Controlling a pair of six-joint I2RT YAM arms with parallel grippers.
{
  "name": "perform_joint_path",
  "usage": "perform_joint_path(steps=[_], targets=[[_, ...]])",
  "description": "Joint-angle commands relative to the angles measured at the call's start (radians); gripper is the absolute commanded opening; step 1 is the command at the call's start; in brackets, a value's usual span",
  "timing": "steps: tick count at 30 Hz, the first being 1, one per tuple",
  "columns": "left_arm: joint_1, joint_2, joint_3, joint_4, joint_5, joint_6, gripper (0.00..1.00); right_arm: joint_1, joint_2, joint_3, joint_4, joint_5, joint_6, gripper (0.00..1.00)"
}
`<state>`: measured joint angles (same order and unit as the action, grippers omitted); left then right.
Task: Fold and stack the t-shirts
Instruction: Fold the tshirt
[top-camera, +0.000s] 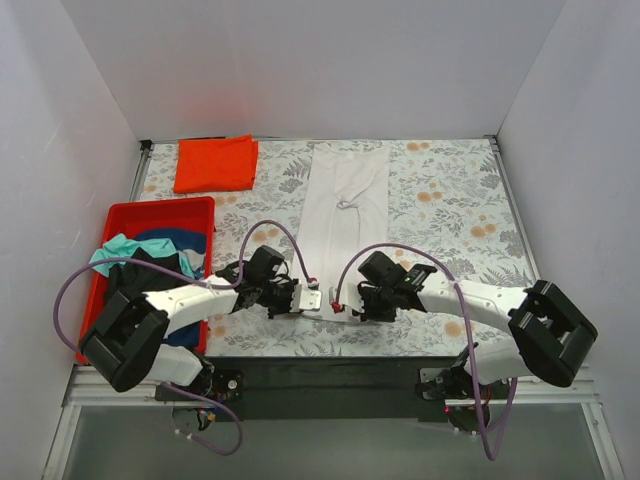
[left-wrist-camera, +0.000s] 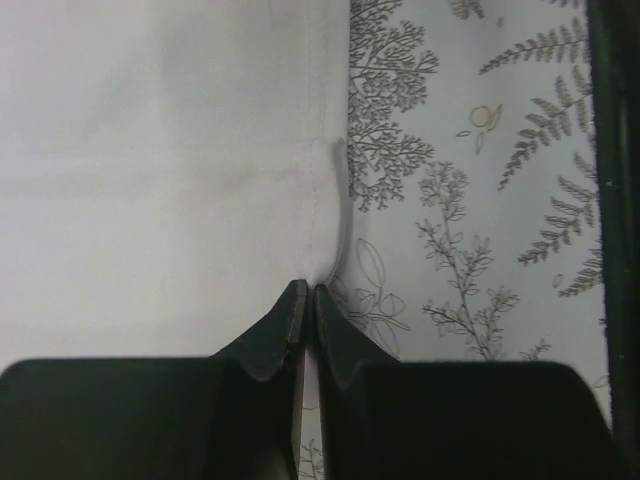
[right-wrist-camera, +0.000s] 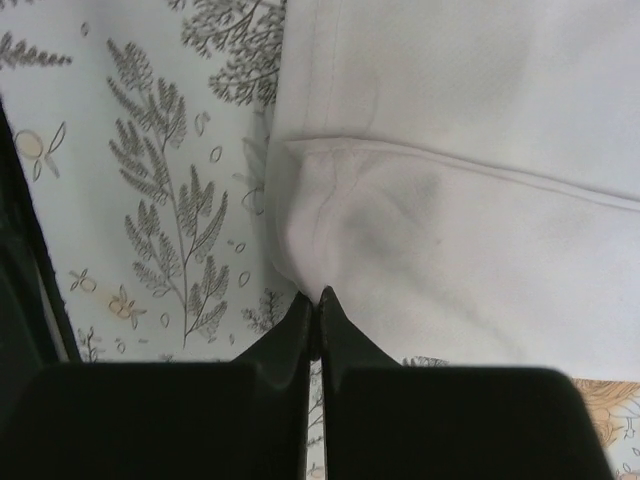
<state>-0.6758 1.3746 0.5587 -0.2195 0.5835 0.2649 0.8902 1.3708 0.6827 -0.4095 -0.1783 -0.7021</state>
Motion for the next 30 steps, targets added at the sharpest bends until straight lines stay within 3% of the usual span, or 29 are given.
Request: perform_joint_path(steps=[1,6,12,19,30], targets=[[-0.037,-0.104,0.023,-0.11,0.018,-0.024,0.0,0.018,-0.081,-0.002,-0.155,-0.022,-0.056,0.01],[-0.047,-0.172,0.084,-0.159,0.035,-0.067,0.0,0.03,-0.157,0.046,-0.204,-0.014,-0.125,0.01],[-0.016,-0.131,0.188,-0.136,0.024,-0.032,0.0,-0.013,-0.113,0.15,-0.199,0.014,-0.24,0.01],[0.111,0.039,0.38,-0.112,0.117,0.025,0.0,-0.157,-0.01,0.307,-0.198,0.007,-0.376,0.01],[0.249,0.342,0.602,0.078,0.193,0.059,0.0,-0.358,0.253,0.547,-0.15,-0.053,-0.507,0.01]])
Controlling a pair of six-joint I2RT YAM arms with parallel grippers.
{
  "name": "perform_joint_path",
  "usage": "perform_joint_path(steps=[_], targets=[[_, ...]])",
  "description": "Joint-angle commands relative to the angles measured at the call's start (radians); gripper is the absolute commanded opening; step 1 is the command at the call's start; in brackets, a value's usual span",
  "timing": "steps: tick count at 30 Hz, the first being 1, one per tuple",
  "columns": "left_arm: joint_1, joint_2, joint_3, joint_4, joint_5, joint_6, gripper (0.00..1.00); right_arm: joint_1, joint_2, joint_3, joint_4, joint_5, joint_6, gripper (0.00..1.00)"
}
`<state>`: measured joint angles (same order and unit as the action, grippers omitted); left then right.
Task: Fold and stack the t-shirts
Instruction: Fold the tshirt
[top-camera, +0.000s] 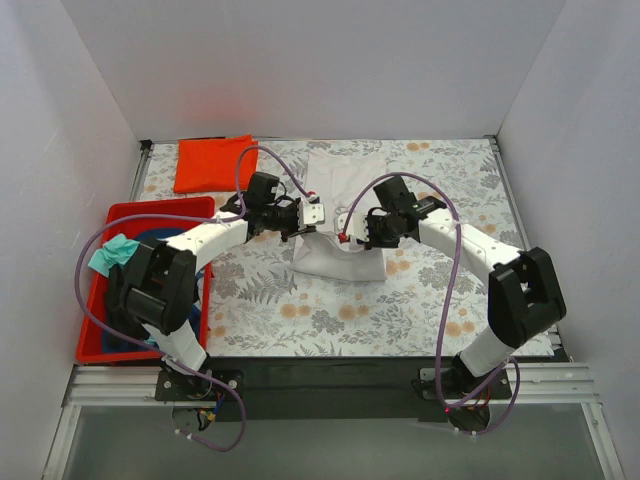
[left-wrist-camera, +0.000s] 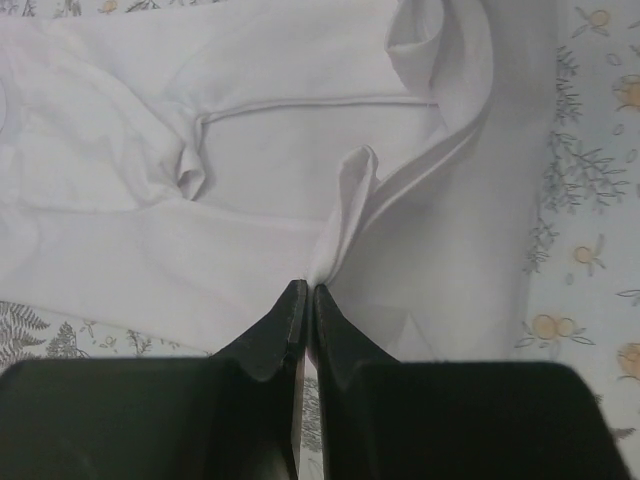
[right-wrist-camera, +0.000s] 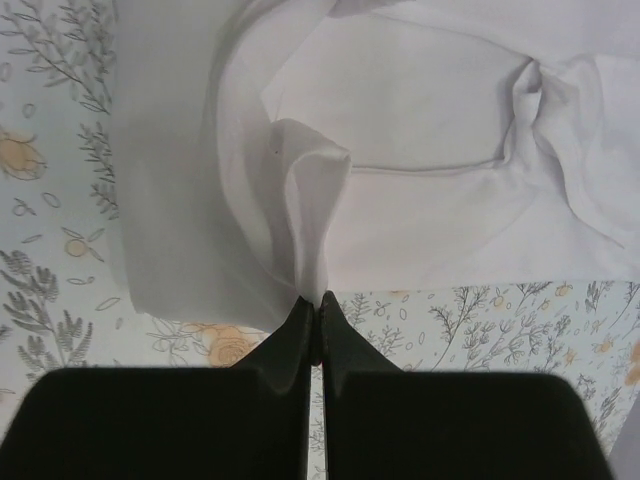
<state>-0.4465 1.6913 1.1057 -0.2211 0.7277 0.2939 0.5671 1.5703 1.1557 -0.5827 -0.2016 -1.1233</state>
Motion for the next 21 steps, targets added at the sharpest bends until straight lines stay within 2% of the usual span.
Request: perform_joint_path(steps=[1,9,21], targets=[[0.025,0.066,0.074,0.086,0.052,0.036,0.0,-0.051,0.071,0.106,0.026,-0.035,-0.09,0.01],[0.058,0.235,0.233,0.124,0.045,0.044,0.0,-0.107,0.244,0.236,0.047,-0.042,-0.142,0.01],[0.078,0.338,0.292,0.206,0.019,0.039,0.0,-0.147,0.381,0.354,0.067,-0.036,-0.155,0.01]])
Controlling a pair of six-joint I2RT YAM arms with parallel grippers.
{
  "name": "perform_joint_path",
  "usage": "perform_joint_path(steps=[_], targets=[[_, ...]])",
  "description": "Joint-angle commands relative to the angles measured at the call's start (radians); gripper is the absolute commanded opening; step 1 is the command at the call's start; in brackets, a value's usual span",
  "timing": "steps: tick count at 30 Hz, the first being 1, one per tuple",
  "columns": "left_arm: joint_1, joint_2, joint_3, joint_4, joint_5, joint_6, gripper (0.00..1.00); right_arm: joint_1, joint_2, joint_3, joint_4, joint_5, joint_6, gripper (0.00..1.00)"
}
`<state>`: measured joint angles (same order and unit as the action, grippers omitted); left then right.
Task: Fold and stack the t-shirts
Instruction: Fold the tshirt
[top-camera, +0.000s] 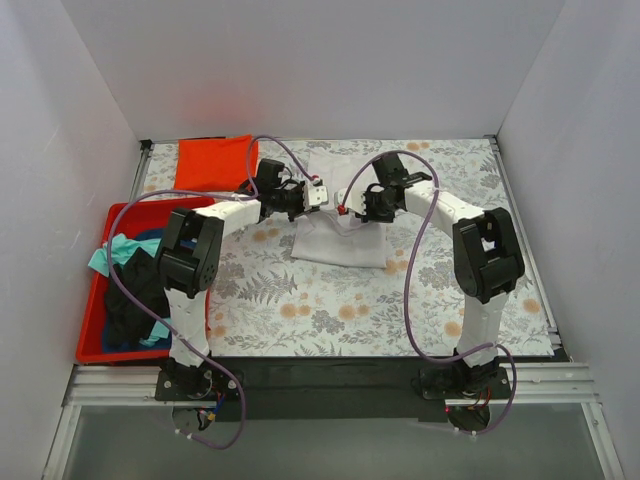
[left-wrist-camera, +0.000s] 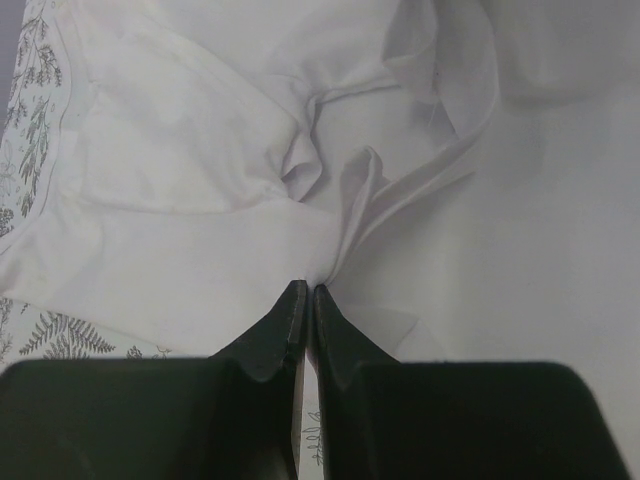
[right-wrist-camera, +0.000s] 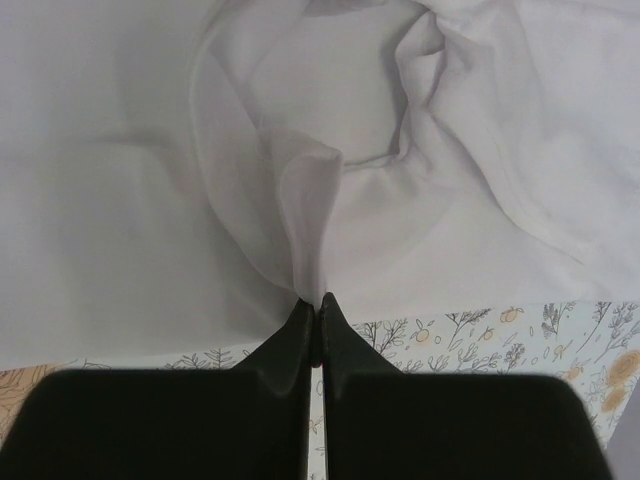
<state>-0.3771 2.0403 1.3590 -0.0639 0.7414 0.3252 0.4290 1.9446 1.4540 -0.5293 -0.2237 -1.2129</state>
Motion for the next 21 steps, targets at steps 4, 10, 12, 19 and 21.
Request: perform_joint_path(steps=[4,10,12,19,21], targets=[[0.009,0.011,0.051,0.055,-0.002,0.011,0.0,-0.013,0.027,0.072,0.015,-0.011,-0.073,0.01],[0.014,0.035,0.063,0.095,-0.016,0.008,0.0,-0.018,0.056,0.08,0.029,0.0,-0.071,0.01],[0.015,0.05,0.066,0.107,-0.027,0.009,0.0,-0.021,0.069,0.086,0.037,0.01,-0.071,0.01],[0.018,0.089,0.078,0.144,-0.082,-0.003,0.15,-0.024,0.099,0.109,0.063,0.079,-0.034,0.27],[0.029,0.08,0.084,0.174,-0.091,-0.038,0.29,-0.029,0.09,0.141,0.066,0.096,-0.02,0.36]])
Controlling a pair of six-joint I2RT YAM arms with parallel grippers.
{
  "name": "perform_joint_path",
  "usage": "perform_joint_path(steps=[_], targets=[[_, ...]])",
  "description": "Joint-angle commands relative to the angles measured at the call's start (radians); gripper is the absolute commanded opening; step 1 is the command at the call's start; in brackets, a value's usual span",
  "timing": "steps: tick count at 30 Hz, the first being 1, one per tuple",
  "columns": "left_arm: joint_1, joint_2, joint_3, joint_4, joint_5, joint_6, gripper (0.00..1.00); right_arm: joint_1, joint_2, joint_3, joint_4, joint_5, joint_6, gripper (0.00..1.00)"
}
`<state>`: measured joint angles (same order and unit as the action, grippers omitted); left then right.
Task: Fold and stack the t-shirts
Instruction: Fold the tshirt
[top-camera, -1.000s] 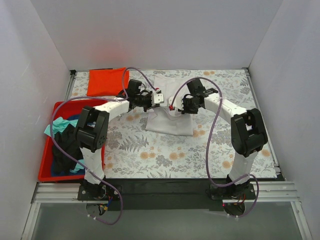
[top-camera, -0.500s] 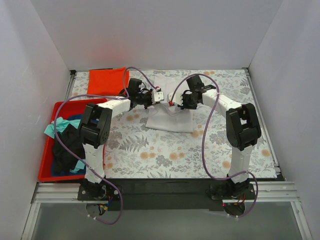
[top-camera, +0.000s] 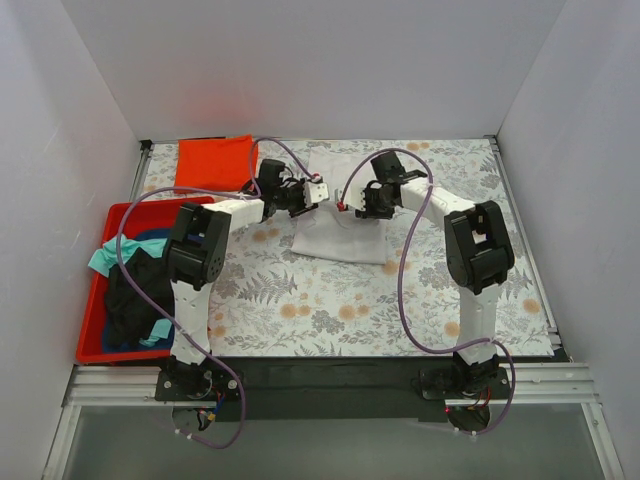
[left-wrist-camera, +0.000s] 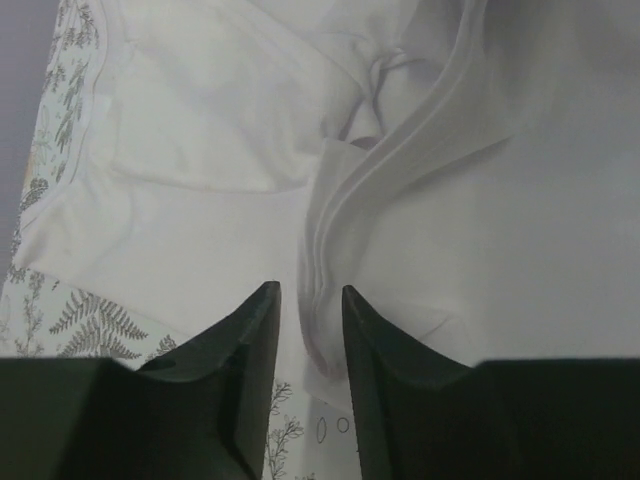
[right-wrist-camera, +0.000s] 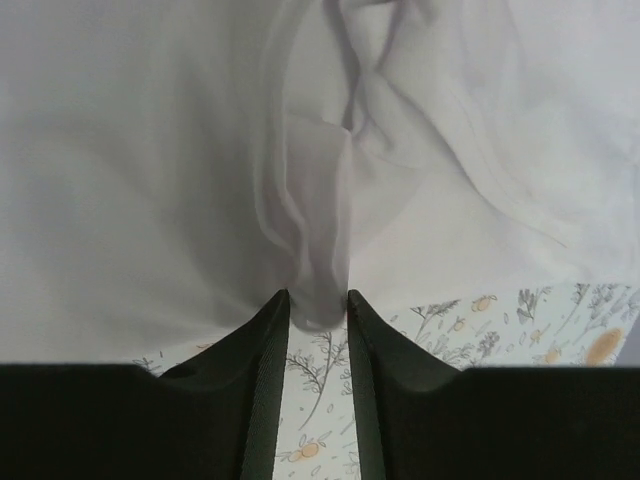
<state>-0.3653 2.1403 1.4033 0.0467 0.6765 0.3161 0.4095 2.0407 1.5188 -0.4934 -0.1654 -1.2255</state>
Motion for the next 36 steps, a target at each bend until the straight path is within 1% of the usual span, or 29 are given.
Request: perform_joint_path(steps=[1,2,4,6,7,10,11,13,14,15,17,19,21,27,32,36], targets=[[0.022,-0.032,0.057,0.064,-0.028,-0.041,0.32,-0.012,-0.01,0.087,0.029,0.04,0.006,0.37],[0.031,-0.042,0.063,0.073,-0.029,-0.057,0.38,-0.014,-0.02,0.101,0.029,0.041,0.011,0.38],[0.042,-0.075,0.082,0.082,-0.04,-0.116,0.44,-0.02,-0.037,0.122,0.03,0.046,0.024,0.4],[0.063,-0.106,0.102,0.078,-0.045,-0.153,0.46,-0.023,-0.071,0.123,0.029,0.046,0.052,0.4],[0.069,-0.137,0.103,0.074,-0.043,-0.199,0.46,-0.023,-0.086,0.113,0.026,0.046,0.063,0.4],[0.094,-0.19,0.092,-0.042,0.006,-0.218,0.47,-0.021,-0.14,0.106,-0.034,0.014,0.109,0.41],[0.095,-0.239,0.039,-0.109,0.035,-0.21,0.47,-0.02,-0.161,0.098,-0.054,0.001,0.121,0.41],[0.095,-0.295,-0.033,-0.143,0.078,-0.186,0.47,-0.014,-0.181,0.083,-0.12,-0.037,0.15,0.4],[0.094,-0.334,-0.062,-0.18,0.128,-0.177,0.47,-0.011,-0.203,0.046,-0.129,-0.048,0.159,0.4],[0.092,-0.351,-0.114,-0.2,0.152,-0.175,0.47,-0.002,-0.217,0.025,-0.145,-0.074,0.172,0.4],[0.083,-0.375,-0.157,-0.25,0.182,-0.161,0.48,0.014,-0.25,-0.028,-0.152,-0.091,0.184,0.4],[0.075,-0.398,-0.22,-0.255,0.204,-0.152,0.48,0.038,-0.263,-0.095,-0.163,-0.117,0.205,0.39],[0.063,-0.41,-0.278,-0.261,0.209,-0.098,0.48,0.064,-0.277,-0.158,-0.165,-0.137,0.227,0.39],[0.034,-0.398,-0.348,-0.291,0.178,0.036,0.47,0.112,-0.263,-0.233,-0.152,-0.149,0.264,0.4],[0.017,-0.378,-0.38,-0.298,0.153,0.09,0.47,0.114,-0.234,-0.292,-0.114,-0.12,0.253,0.38],[0.012,-0.341,-0.377,-0.297,0.127,0.112,0.47,0.114,-0.228,-0.325,-0.091,-0.097,0.236,0.36]])
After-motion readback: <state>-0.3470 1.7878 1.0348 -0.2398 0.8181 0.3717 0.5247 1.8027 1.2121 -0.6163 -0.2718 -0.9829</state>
